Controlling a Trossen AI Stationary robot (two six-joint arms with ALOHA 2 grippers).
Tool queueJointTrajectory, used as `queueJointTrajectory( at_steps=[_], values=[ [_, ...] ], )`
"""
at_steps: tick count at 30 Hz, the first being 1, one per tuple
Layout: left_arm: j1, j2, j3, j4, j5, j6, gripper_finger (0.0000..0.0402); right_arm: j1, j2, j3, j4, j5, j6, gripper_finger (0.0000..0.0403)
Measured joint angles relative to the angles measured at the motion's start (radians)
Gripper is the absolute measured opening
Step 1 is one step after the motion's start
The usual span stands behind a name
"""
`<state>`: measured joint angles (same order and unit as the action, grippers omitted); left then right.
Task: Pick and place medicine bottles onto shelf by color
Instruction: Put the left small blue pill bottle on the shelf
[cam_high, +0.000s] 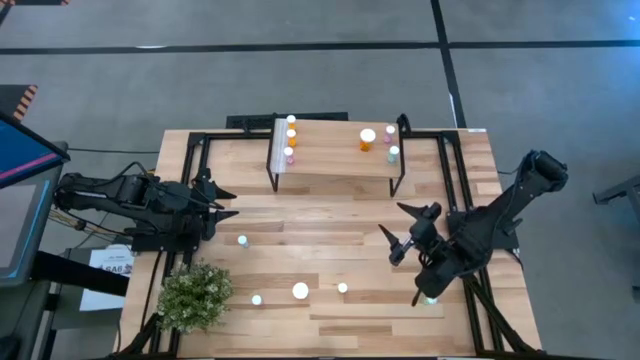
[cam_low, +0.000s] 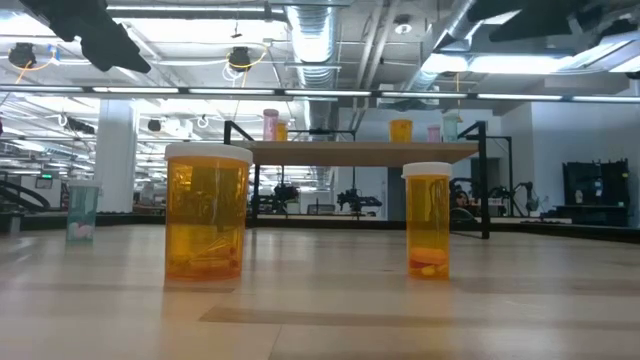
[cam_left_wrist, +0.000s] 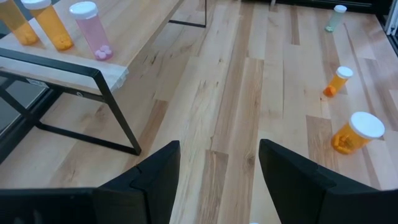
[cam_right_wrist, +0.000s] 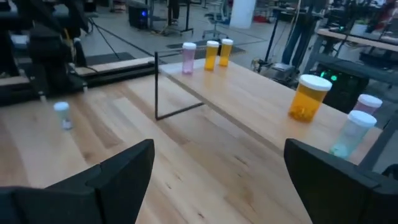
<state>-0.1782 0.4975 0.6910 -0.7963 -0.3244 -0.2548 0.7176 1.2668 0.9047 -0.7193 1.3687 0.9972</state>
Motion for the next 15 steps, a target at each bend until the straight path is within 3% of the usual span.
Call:
queueJointTrajectory(
  at_steps=[3,10,15],
  values=[
    [0.0,0.0,0.0,0.0,0.0,0.0,0.0206,0.01,-0.013,0.0,-0.004,-0.005,-0.011,0.0376],
    [0.0,0.0,0.0,0.0,0.0,0.0,0.0206,-0.09,-0.022,0.0,-0.006,-0.283,-0.11,0.0377],
    [0.0,0.0,0.0,0.0,0.0,0.0,0.0206,-0.156,-0.016,0.0,0.019,-0.359,-0.163,0.0377]
  ],
)
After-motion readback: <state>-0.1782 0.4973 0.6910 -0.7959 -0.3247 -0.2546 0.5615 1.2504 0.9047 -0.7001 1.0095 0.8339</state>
